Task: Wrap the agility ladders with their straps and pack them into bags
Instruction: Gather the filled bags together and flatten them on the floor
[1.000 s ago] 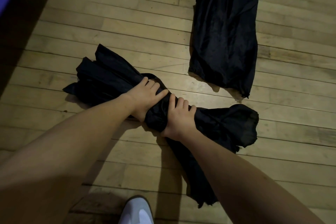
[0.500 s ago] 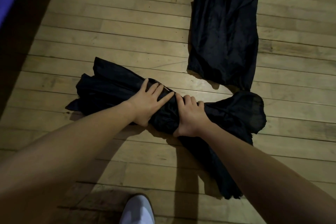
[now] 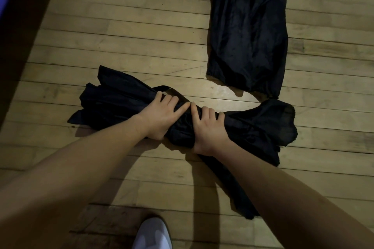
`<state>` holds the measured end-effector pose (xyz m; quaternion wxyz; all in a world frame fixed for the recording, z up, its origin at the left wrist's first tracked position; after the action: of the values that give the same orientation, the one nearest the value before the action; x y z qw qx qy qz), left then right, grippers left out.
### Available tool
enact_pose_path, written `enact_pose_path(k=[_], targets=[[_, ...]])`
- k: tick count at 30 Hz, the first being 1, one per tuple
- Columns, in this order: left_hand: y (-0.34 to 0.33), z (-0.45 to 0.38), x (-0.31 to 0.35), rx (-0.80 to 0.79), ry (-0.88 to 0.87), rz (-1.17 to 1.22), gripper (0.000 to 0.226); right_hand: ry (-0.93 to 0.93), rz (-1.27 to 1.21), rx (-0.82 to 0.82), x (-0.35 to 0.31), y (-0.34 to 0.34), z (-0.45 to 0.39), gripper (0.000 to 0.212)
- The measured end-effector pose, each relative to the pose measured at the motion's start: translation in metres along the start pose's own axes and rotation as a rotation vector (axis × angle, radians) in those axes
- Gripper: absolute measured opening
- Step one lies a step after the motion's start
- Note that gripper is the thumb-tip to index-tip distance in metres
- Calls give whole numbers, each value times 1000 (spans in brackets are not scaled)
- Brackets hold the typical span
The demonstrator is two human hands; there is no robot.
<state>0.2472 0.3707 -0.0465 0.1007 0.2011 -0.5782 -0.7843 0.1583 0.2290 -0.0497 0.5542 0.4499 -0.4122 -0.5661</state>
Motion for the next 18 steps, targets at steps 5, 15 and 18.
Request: enact_pose_path(k=[5,15,18], targets=[[22,-8,-1,25,55,32,108,59,2,20,22,23,-6,127],[172,-6,-28,68,206,-2,103,139,86,144,60,171,7,122],[235,18,-38,70,244,10,100,179,86,155,54,239,25,121]])
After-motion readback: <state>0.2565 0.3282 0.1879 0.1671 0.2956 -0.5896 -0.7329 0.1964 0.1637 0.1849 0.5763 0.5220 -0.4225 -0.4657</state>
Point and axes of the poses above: each hand's wrist, its own z-axis away from the middle knuckle, its own y-axis out of the back of the hand, x = y × z, the point moved 1 cm from there along -z, towards the middle knuckle, and after that the axes turned 12 degrees about x, right-handed, at the moved point
